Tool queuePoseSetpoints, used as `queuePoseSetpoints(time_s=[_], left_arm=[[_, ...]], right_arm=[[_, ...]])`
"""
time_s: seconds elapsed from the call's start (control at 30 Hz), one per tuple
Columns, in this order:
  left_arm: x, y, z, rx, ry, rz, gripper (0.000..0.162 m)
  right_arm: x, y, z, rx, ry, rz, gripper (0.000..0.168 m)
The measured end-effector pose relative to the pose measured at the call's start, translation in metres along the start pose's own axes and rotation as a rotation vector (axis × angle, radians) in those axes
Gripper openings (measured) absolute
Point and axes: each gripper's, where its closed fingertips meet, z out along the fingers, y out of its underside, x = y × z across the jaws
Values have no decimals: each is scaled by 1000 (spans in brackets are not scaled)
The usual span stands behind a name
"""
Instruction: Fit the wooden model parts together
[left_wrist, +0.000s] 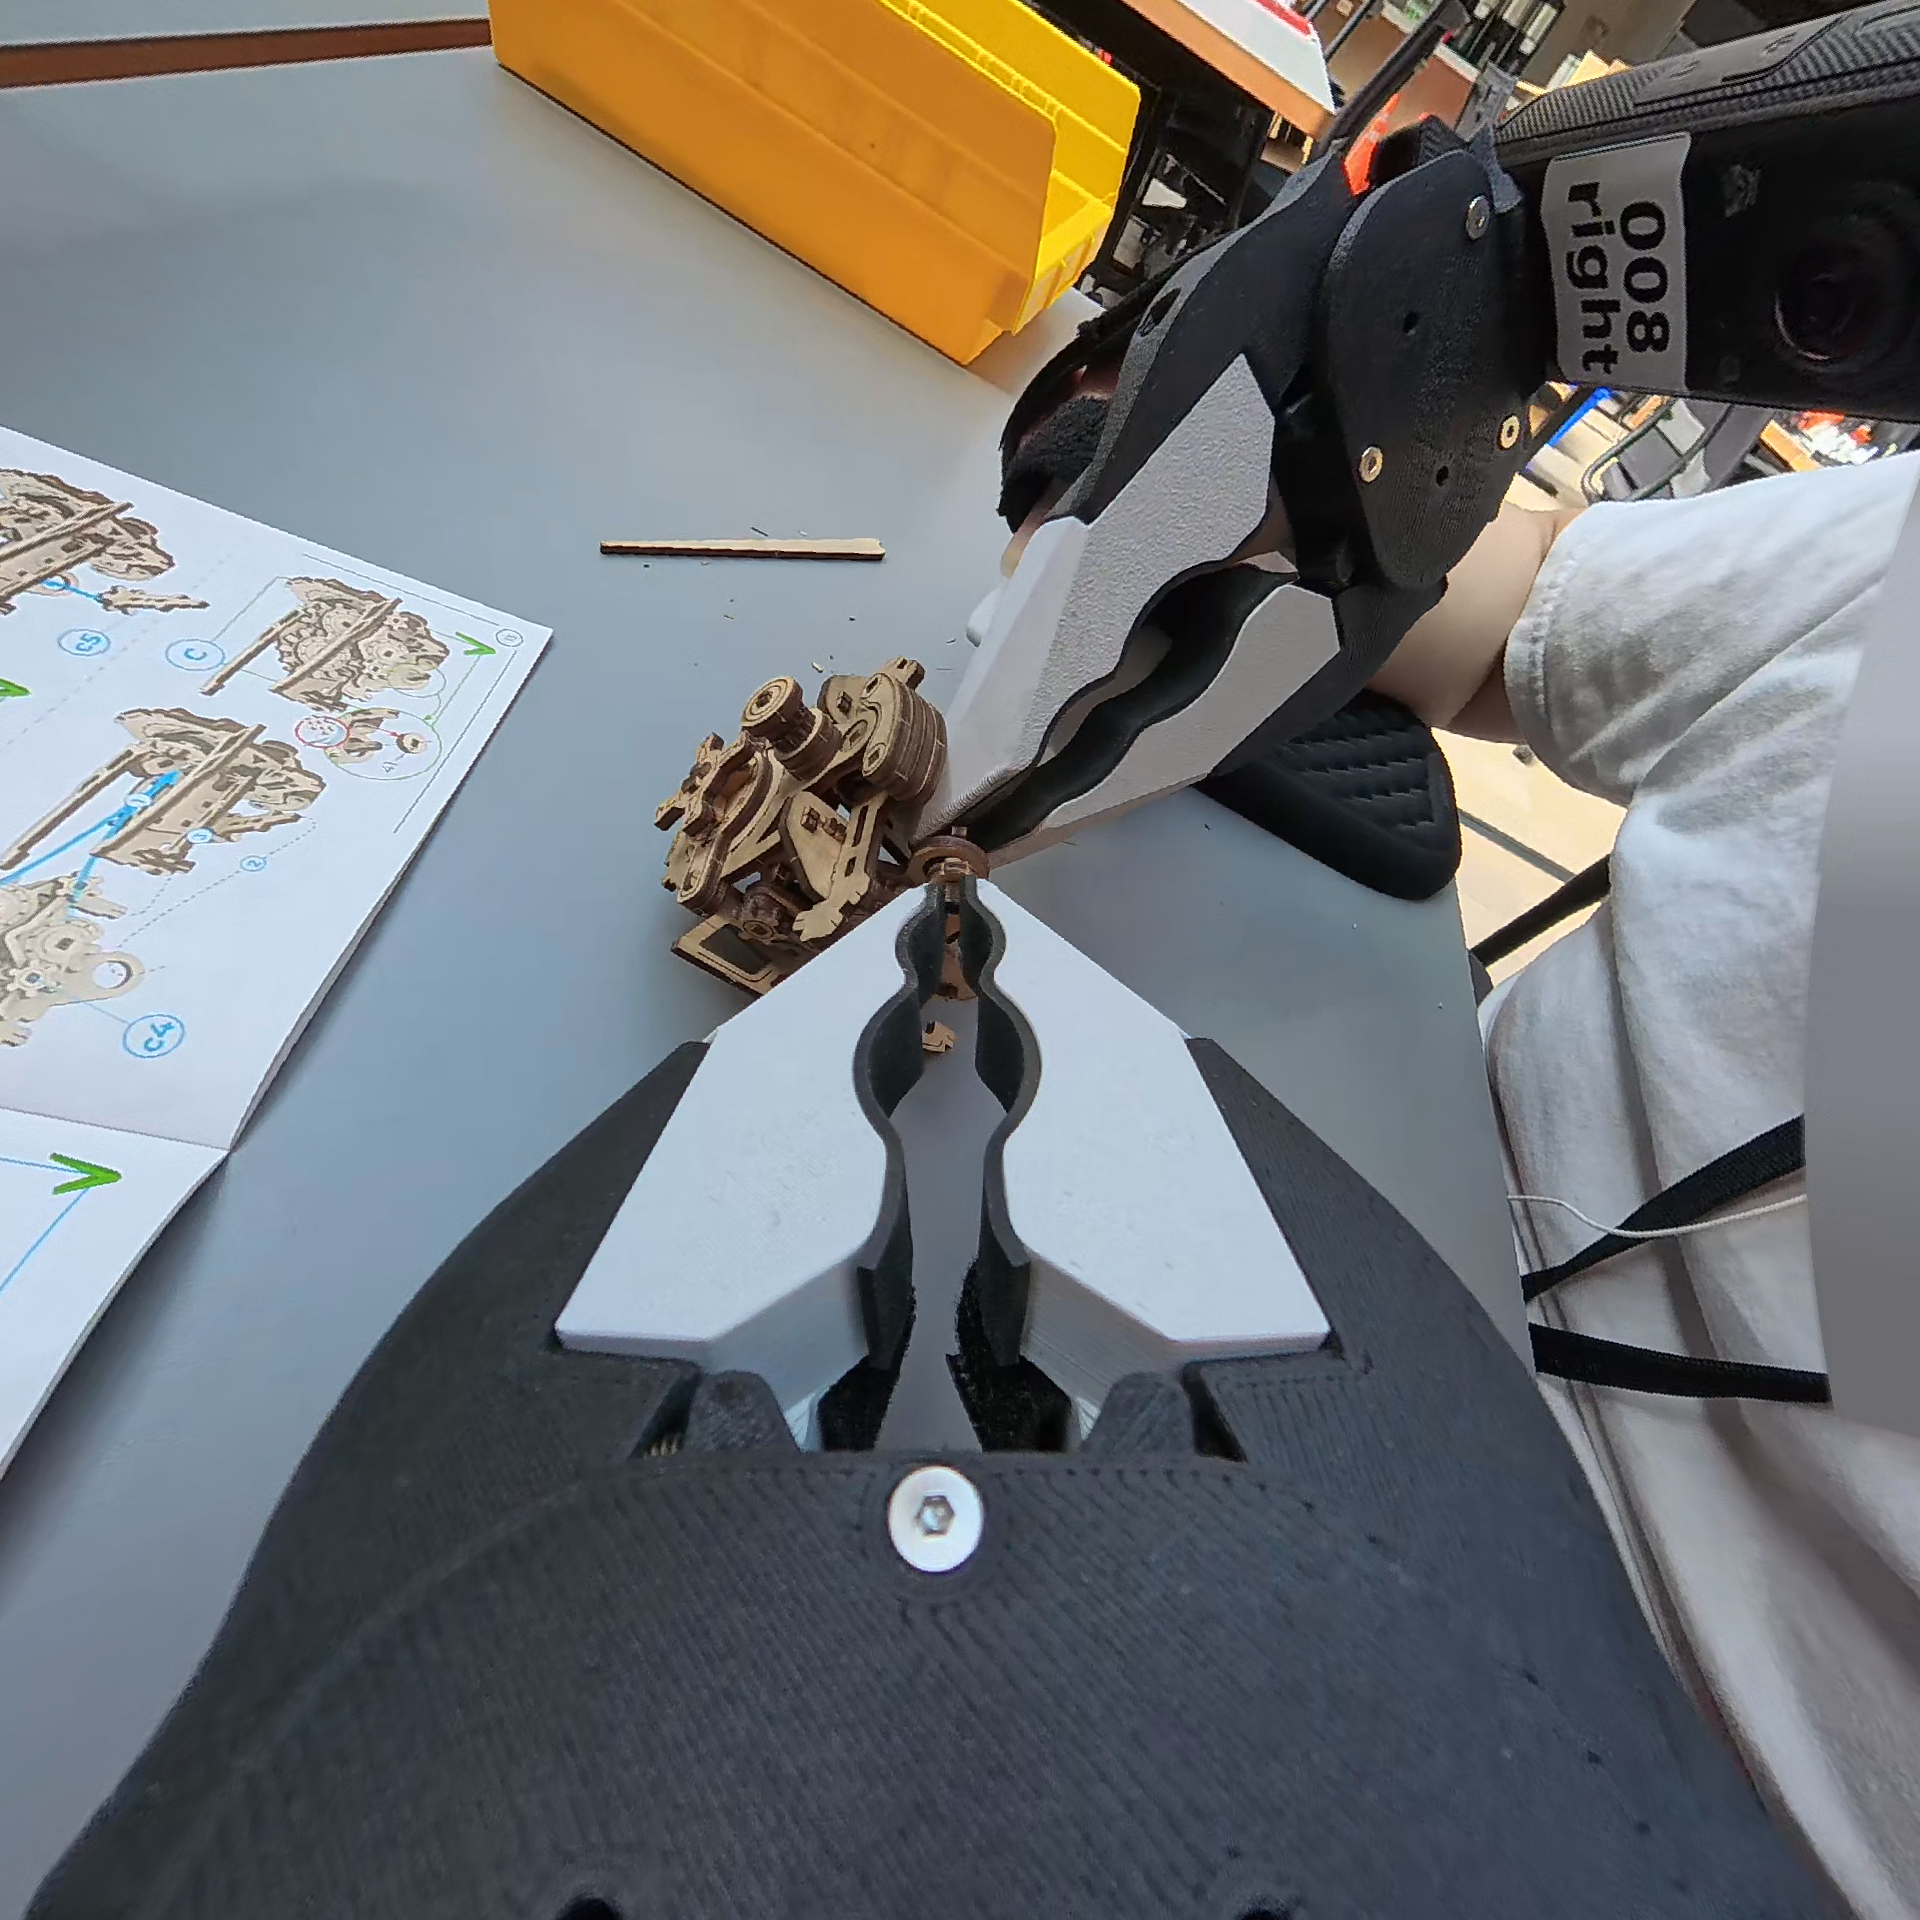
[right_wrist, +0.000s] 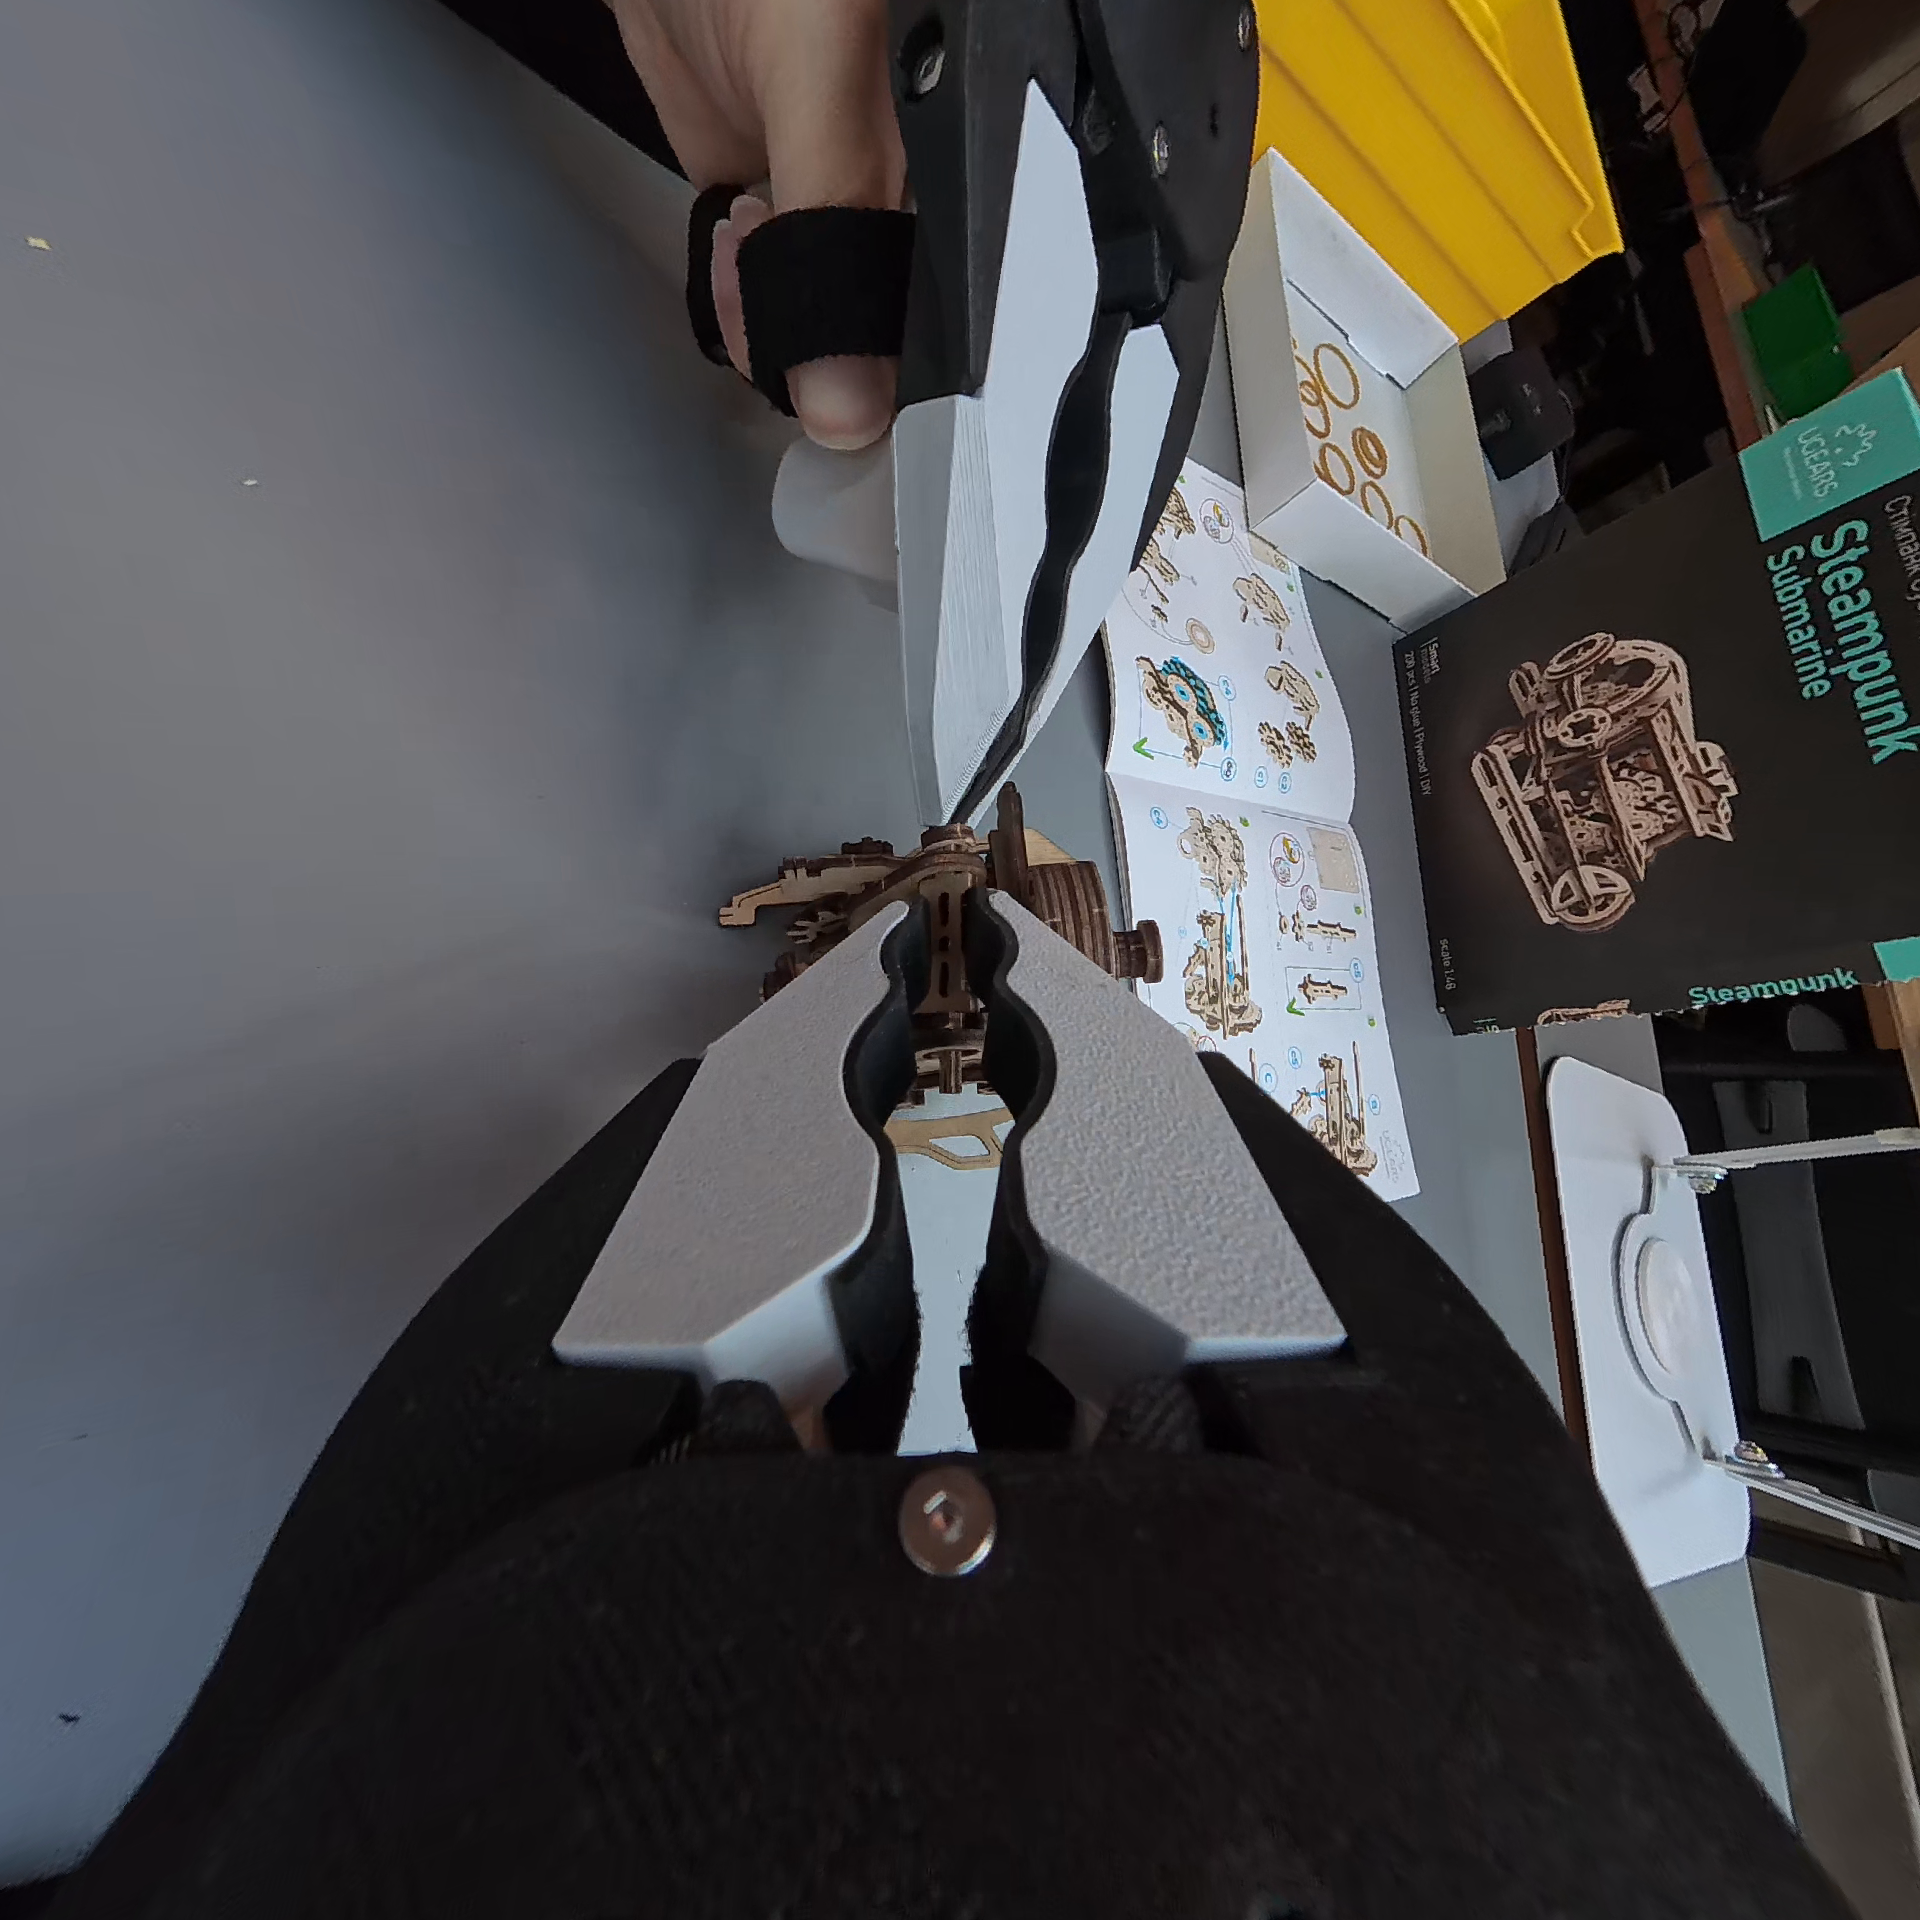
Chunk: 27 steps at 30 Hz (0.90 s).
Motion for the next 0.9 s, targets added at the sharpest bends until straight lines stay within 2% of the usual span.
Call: queuePoseSetpoints(time_s=[0.13,0.27,0.9], left_arm=[[3,-7,-3,57,25,53,0],[6,-2,-1,30,15,147,0],[15,12,0,-83,54,177,0]], right_arm=[[4,-4,-6,65,-4,8,4],[-2,-3,-5,57,-15,-30,4],[-17,-9,-4,22,-62,-84,1]])
